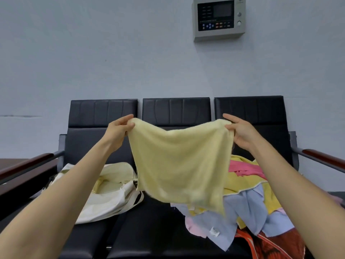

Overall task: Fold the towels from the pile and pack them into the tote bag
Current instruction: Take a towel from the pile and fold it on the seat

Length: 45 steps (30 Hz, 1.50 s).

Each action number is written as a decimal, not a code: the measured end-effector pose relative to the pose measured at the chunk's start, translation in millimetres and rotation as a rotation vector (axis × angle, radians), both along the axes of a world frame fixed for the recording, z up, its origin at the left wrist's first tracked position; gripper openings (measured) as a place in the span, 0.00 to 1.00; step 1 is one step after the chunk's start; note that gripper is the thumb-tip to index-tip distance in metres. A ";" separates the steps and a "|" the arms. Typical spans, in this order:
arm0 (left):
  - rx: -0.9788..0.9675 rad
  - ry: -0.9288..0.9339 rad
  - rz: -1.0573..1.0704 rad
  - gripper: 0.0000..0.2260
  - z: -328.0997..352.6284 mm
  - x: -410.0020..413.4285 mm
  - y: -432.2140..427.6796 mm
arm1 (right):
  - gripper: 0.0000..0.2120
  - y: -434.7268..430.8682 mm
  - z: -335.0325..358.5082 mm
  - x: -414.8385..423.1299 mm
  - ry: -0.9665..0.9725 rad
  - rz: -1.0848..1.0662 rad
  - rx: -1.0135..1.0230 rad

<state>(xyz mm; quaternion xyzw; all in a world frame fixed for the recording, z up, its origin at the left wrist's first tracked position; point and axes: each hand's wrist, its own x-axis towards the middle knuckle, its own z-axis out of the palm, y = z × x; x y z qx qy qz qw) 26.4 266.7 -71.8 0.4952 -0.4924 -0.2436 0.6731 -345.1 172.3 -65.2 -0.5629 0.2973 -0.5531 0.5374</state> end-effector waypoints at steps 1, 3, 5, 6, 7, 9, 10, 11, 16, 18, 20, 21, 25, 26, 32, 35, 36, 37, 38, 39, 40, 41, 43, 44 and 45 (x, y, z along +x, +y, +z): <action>0.019 0.007 -0.007 0.18 -2.9 1.8 -0.7 | 0.22 -0.9 -2.4 0.4 -0.030 0.037 0.055; 0.023 0.011 -0.003 0.18 -8.0 2.6 -1.2 | 0.21 -2.7 -7.1 0.4 -0.138 0.076 0.142; -0.003 0.027 0.025 0.18 -12.0 1.4 -1.0 | 0.16 -4.8 -12.2 0.2 -0.253 0.079 0.198; -0.018 0.031 0.046 0.17 -13.1 0.9 -1.2 | 0.15 -5.9 -15.2 0.8 -0.290 0.063 0.214; -0.022 0.018 0.074 0.17 -13.6 0.8 -1.9 | 0.15 -6.7 -18.3 1.8 -0.310 0.038 0.219; -0.008 -0.059 0.142 0.16 -15.3 2.6 -4.4 | 0.14 -8.1 -23.9 3.6 -0.293 -0.025 0.203; 0.008 -0.117 0.183 0.15 -16.7 4.3 -6.6 | 0.14 -9.5 -26.7 4.0 -0.272 -0.051 0.190; 0.027 -0.179 0.224 0.14 -18.4 6.0 -8.6 | 0.14 -10.8 -29.0 4.6 -0.256 -0.061 0.179; 0.064 -0.406 0.347 0.12 -24.5 6.3 -19.5 | 0.17 -17.8 -34.4 7.7 -0.216 0.065 0.220; 0.071 -0.458 0.386 0.12 -24.7 4.3 -23.5 | 0.19 -21.4 -34.7 9.6 -0.215 0.040 0.197; 0.051 -0.495 0.430 0.11 -23.8 4.2 -28.1 | 0.19 -23.5 -33.8 11.3 -0.203 -0.061 0.114; 0.036 -0.508 0.448 0.11 -22.7 4.1 -29.9 | 0.19 -24.2 -33.4 11.8 -0.175 -0.131 0.054; -0.011 -0.540 0.502 0.09 -14.1 1.3 -32.9 | 0.15 -26.9 -30.4 14.1 0.006 -0.394 -0.191; -0.023 -0.521 0.497 0.08 -12.0 0.5 -32.6 | 0.14 -26.4 -29.4 14.4 0.027 -0.425 -0.232; -0.033 -0.521 0.491 0.07 -10.6 -1.3 -20.8 | 0.07 -13.1 -27.6 12.3 0.186 -0.616 -0.385; -0.051 -0.484 0.490 0.05 -12.3 -2.9 -12.6 | 0.09 -5.0 -29.8 10.9 0.233 -0.662 -0.462; -0.061 -0.474 0.490 0.05 -12.6 -4.2 -9.3 | 0.11 -3.1 -30.0 10.0 0.261 -0.669 -0.495; -0.069 -0.470 0.495 0.06 -12.3 -5.7 -6.2 | 0.12 -1.4 -29.7 9.1 0.299 -0.680 -0.540; -0.074 -0.474 0.507 0.07 -11.4 -6.9 -3.2 | 0.11 0.0 -28.9 8.1 0.347 -0.698 -0.596; -0.081 -0.480 0.523 0.07 -9.7 -7.5 -1.1 | 0.08 1.9 -27.3 7.3 0.394 -0.722 -0.660; -0.092 -0.491 0.544 0.08 -7.8 -7.5 0.8 | 0.05 4.0 -24.5 6.5 0.435 -0.746 -0.705; -0.100 -0.502 0.564 0.08 -5.2 -7.2 2.2 | 0.03 5.4 -20.8 5.4 0.479 -0.770 -0.730; -0.087 -0.537 0.586 0.09 0.0 -6.3 3.5 | 0.05 5.5 -14.2 4.3 0.569 -0.796 -0.677; -0.054 -0.553 0.571 0.08 1.6 -5.6 2.6 | 0.06 2.7 -11.4 3.7 0.600 -0.763 -0.594; -0.002 -0.552 0.537 0.08 2.4 -5.8 1.3 | 0.06 -0.1 -9.2 3.9 0.607 -0.684 -0.465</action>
